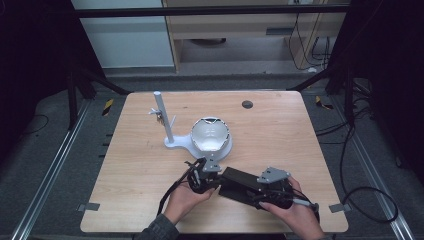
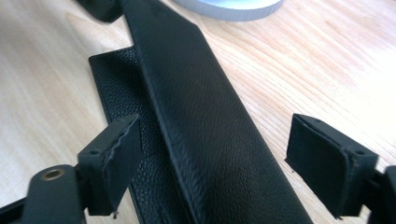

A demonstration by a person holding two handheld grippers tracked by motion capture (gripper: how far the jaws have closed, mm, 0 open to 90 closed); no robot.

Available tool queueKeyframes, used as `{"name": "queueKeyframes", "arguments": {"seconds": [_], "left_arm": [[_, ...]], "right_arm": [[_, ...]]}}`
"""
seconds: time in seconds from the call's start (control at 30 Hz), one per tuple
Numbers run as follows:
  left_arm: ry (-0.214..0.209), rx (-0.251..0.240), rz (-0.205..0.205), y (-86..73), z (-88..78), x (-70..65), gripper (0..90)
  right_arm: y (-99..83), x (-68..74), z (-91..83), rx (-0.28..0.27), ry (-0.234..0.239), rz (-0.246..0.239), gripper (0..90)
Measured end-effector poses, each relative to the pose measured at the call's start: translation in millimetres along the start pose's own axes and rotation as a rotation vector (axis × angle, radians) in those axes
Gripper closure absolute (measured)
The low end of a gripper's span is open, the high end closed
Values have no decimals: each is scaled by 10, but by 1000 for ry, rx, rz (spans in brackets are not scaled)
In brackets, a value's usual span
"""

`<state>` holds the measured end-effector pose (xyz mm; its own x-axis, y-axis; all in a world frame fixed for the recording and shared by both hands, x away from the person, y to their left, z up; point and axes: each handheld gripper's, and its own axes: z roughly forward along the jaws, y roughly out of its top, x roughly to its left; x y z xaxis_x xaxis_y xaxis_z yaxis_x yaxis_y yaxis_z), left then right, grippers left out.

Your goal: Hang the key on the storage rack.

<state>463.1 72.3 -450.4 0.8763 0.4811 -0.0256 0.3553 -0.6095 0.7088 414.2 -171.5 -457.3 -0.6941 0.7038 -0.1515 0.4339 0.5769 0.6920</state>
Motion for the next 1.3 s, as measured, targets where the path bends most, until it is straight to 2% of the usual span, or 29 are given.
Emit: {"name": "queueKeyframes", "arguments": {"seconds": [0.23,0.47,0.57,0.87,0.97,1.3], "left_arm": [[6,2,-6,129,-26,100,831],[-3,4,-15,253,21,185,827],[-11,5,-26,288,76,206,826],[-14,15,-27,308,174,212,814],[-16,15,-31,316,174,218,814],[-16,-3,-33,395,175,213,813]], "right_arm": [[66,-221,-39,66,76,-36,163],[126,-349,5,112,83,-77,219],[145,-390,26,118,93,-75,243],[174,-459,112,129,112,-76,320],[180,-437,141,142,112,-95,358],[213,-407,191,152,113,-109,376]]}}
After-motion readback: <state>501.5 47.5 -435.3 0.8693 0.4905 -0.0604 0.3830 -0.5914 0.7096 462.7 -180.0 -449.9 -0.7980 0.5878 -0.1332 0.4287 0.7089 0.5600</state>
